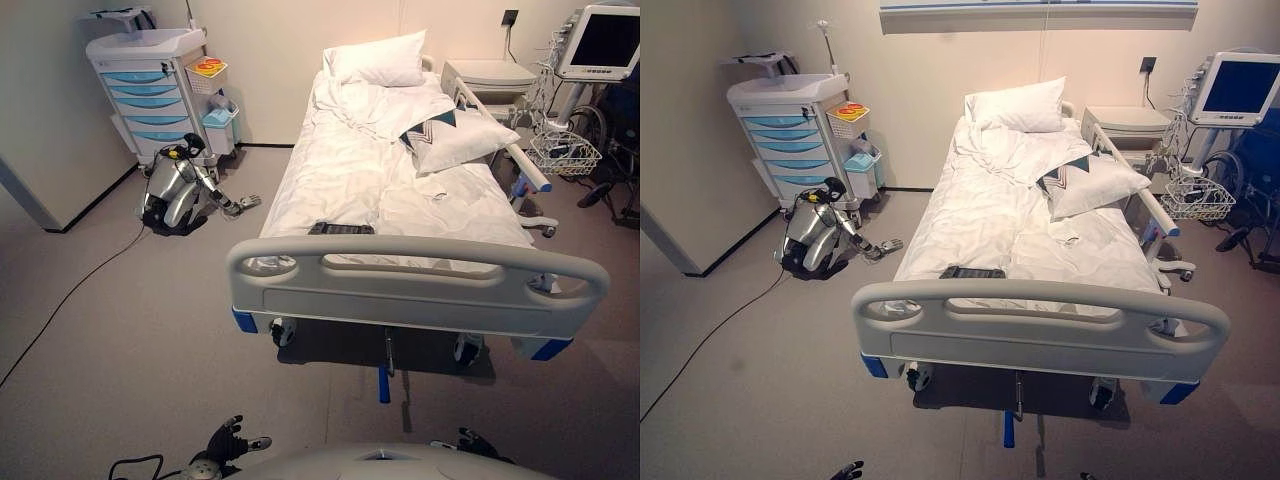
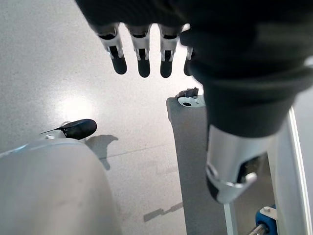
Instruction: Raise the hospital bed
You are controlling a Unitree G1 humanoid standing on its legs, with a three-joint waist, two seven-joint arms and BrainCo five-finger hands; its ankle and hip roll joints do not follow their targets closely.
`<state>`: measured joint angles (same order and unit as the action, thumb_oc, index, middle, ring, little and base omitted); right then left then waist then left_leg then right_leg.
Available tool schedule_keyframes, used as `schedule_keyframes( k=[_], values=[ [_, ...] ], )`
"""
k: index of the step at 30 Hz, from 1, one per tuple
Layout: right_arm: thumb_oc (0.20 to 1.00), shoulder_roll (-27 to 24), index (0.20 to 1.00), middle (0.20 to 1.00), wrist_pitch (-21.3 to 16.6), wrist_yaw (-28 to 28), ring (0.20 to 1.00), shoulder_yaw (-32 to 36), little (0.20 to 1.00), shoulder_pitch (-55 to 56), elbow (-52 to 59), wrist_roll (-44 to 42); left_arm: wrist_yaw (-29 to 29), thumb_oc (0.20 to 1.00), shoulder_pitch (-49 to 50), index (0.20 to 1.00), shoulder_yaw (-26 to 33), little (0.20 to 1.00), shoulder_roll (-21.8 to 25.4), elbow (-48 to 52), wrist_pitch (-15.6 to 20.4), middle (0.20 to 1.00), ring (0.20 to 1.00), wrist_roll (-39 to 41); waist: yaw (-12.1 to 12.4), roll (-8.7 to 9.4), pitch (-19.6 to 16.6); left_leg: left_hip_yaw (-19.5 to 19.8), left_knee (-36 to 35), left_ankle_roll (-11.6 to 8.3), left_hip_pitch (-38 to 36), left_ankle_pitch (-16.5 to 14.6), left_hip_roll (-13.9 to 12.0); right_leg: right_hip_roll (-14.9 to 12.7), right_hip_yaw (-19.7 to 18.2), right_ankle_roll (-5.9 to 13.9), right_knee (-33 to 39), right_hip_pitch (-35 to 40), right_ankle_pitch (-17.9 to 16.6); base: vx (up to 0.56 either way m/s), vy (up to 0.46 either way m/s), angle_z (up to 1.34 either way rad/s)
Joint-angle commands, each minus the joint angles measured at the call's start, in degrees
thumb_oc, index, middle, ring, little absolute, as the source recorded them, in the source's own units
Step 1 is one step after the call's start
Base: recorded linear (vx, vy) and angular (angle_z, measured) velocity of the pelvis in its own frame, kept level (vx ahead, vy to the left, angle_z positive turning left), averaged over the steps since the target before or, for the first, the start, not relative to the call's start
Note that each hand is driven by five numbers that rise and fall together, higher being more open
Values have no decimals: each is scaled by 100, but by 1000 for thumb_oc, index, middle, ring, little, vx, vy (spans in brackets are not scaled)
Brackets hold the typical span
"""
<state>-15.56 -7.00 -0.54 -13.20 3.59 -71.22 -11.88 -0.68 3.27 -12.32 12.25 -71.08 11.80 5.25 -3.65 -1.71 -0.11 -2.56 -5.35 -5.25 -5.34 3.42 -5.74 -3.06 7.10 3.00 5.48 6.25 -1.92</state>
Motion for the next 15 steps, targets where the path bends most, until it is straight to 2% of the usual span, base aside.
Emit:
schedule_keyframes(
  k=[1, 2, 3, 5, 15],
  values=[
    [1000, 114, 1000, 1000, -27, -18, 1000, -38, 1000, -547, -277, 138, 16, 1000, -507, 1000, 23, 1000, 55, -99, 142, 1000, 1000, 27, 36, 350, 261, -13, 59, 186, -387, -406, 310, -453, 4, 656, -48, 144, -83, 0, 0, 0],
    [1000, 114, 1000, 1000, -27, -18, 1000, -39, 1000, -547, -277, 138, 16, 1000, -507, 1000, 23, 1000, 55, -99, 142, 1000, 1000, 27, 36, 350, 261, -13, 59, 186, -387, -406, 310, -453, 4, 656, -48, 144, -83, 0, 0, 0],
    [1000, 134, 1000, 1000, -59, -35, 1000, -24, 1000, -556, -271, 92, -64, 903, -514, 903, 156, 903, 81, -14, 184, 903, 903, 279, 51, 364, 267, -5, 58, 185, -374, -397, 310, -452, -2, 654, -48, 136, -89, 0, 0, 0],
    [1000, 155, 1000, 1000, -58, -48, 1000, -11, 1000, -555, -270, 59, -3, 1000, -486, 1000, 282, 1000, 74, 38, 160, 1000, 1000, 542, 63, 368, 279, 6, 61, 187, -368, -391, 310, -455, 9, 649, -48, 135, -93, 0, 0, 0],
    [1000, 134, 1000, 1000, -40, -29, 1000, 11, 1000, -511, -322, 61, -13, 1000, -508, 1000, 229, 1000, 21, -51, 180, 1000, 1000, 504, 49, 344, 331, 36, 46, 185, -356, -383, 313, -457, 27, 642, -48, 136, -85, 0, 0, 0]
  ],
)
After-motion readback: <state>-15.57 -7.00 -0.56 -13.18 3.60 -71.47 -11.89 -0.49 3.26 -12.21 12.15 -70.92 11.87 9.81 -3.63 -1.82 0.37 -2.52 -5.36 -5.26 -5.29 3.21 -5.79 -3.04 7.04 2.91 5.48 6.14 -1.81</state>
